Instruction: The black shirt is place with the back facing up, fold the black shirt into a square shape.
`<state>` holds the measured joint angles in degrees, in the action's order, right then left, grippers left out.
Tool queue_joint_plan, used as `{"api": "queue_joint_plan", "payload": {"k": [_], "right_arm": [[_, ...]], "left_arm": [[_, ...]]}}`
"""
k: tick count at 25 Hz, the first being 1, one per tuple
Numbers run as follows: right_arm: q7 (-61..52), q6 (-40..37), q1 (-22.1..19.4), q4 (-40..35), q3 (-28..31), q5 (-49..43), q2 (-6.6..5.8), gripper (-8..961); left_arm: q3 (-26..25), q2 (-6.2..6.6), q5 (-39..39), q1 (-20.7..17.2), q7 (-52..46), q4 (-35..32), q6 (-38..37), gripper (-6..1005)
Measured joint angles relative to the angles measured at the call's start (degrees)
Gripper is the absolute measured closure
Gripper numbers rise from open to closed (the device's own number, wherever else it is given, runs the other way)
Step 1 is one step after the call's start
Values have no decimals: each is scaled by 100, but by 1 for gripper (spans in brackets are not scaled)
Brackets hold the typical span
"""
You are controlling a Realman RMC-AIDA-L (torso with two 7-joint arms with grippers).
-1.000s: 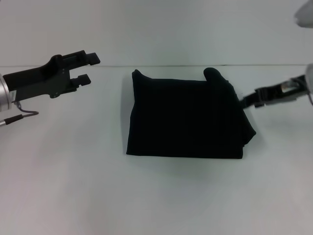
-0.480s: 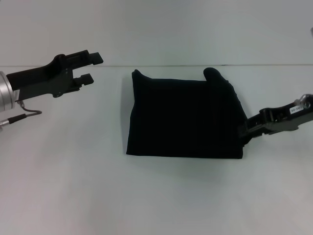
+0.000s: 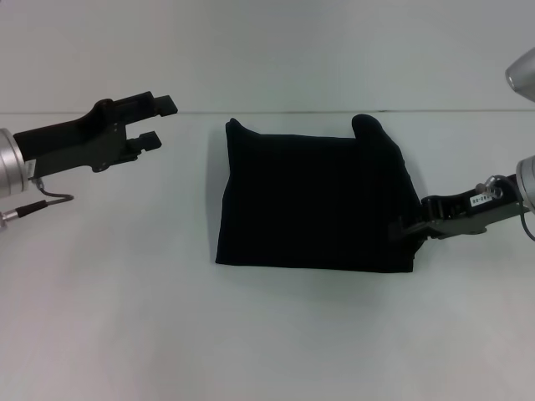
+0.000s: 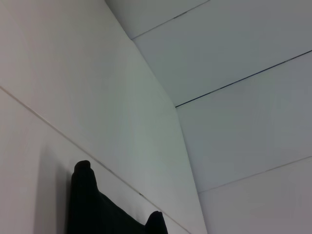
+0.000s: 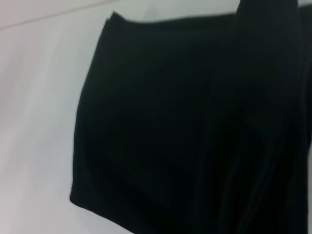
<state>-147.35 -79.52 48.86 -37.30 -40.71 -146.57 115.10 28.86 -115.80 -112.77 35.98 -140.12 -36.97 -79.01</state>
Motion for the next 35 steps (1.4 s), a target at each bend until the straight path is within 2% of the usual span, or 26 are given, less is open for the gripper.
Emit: {"api": "queue_joint_plan", "payload": {"k": [13, 18, 27, 35], "right_arm": [[-114, -398, -43, -141, 26, 64, -60, 490], [-131, -293, -43, -107, 18, 30, -65, 490], [-73, 213, -73, -46, -66, 41, 80, 491], [-68, 277, -83, -46, -19, 46, 129, 491]], "left_arm": [[-4, 5, 23, 18, 44, 6, 9, 223], [-4, 15, 65, 13, 47, 6, 12, 223], [-3, 23, 69, 18, 47, 6, 78, 223], [-4, 30, 69, 14, 53, 6, 89, 223]]}}
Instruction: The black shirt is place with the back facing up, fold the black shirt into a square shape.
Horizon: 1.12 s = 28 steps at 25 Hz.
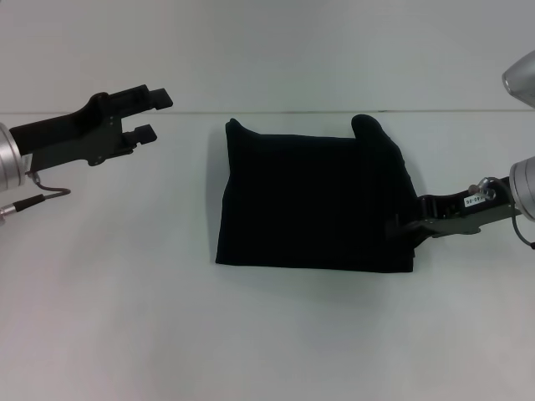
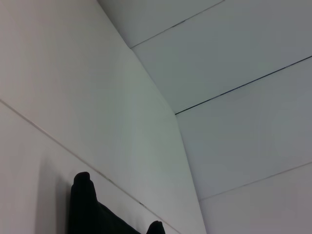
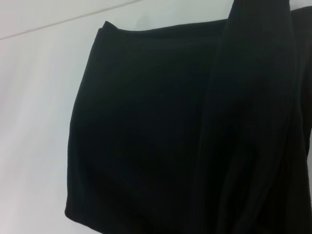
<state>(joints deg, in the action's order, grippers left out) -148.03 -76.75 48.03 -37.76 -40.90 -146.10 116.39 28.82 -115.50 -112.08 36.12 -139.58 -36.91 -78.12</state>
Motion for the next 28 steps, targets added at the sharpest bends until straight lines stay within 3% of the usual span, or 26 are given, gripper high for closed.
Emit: {"api": "queue_joint_plan", "payload": {"k": [8, 14, 28], "right_arm": [[-33, 3, -4, 6, 4, 4, 14, 666], [-56, 10, -14, 7, 13, 4, -18, 742], [54, 179, -72, 59, 9, 131, 15, 783]], "left_arm": [[0, -2, 0, 4, 1, 0, -1, 223], [0, -14, 0, 8, 1, 0, -7, 222], [0, -25, 0, 7, 1, 0, -10, 222]]}}
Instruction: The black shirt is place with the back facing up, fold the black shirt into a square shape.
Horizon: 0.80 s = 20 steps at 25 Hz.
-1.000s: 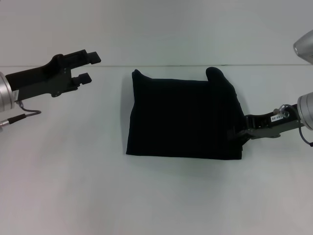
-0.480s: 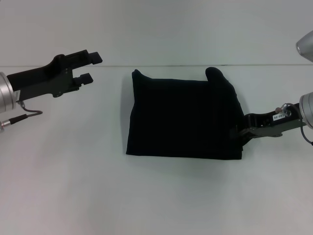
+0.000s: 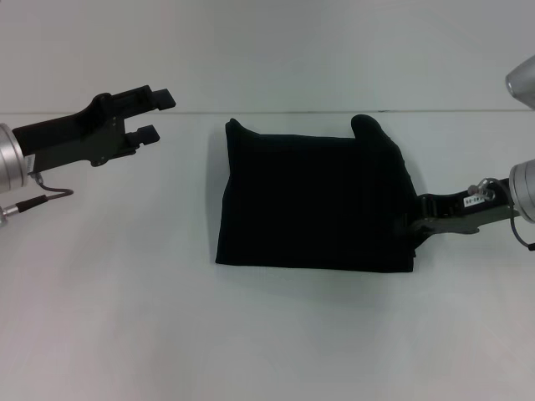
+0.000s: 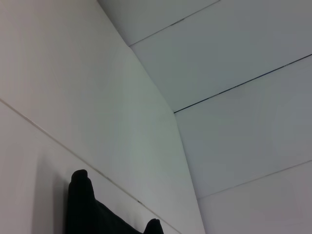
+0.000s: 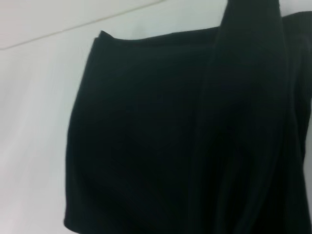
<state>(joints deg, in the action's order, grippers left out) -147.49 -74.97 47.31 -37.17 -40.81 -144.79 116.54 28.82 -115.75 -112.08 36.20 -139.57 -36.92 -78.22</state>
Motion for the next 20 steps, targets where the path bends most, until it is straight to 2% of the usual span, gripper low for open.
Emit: {"api": "queue_joint_plan", "payload": {"k": [5, 11, 17, 20], "right_arm": [[27, -77, -50, 0, -9, 158, -37, 808], [-20, -356, -103, -121, 3, 170, -99, 922], [-138, -508, -205, -288, -2, 152, -216, 921], [-113, -396, -208, -231, -30, 150, -232, 920]], "left_arm": [[0, 0, 0, -6, 0, 0, 0, 223], [0, 0, -1, -7, -2, 0, -6, 223], [0, 0, -3, -7, -7, 2, -3, 223], [0, 0, -4, -8, -5, 11, -1, 222]]}}
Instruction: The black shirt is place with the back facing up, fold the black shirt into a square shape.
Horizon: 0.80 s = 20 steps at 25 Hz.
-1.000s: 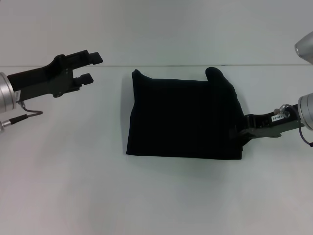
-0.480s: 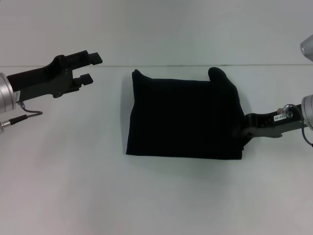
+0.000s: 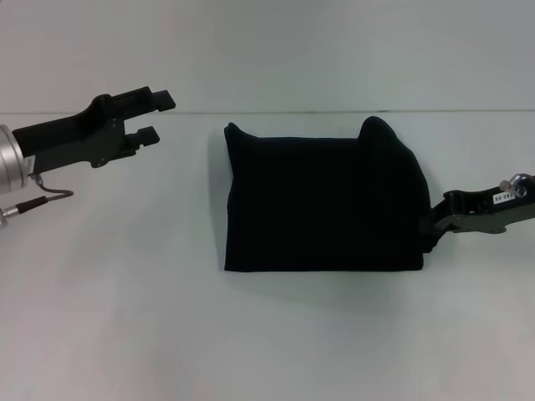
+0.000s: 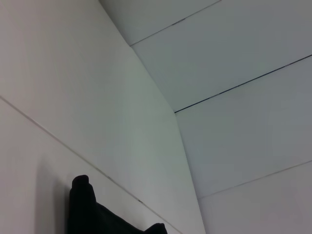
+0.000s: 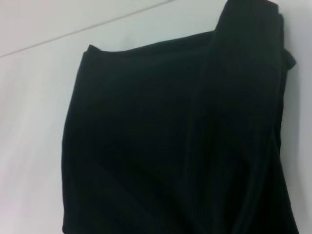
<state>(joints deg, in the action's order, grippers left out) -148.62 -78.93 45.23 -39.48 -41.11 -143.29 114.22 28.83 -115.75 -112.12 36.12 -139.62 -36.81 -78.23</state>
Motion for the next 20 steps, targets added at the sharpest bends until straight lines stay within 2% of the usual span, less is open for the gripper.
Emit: {"api": "queue_joint_plan", "payload": {"k": [9, 16, 20], "right_arm": [[30, 105, 35, 223, -39, -35, -23, 918], [-9, 149, 64, 481, -67, -41, -188, 916], [-9, 235, 94, 529, -102, -42, -227, 915]], "left_arm": [[0, 0, -4, 6, 3, 69, 1, 222], [0, 0, 66, -1, 13, 69, -17, 222], [0, 0, 72, -1, 14, 68, -31, 222]]}}
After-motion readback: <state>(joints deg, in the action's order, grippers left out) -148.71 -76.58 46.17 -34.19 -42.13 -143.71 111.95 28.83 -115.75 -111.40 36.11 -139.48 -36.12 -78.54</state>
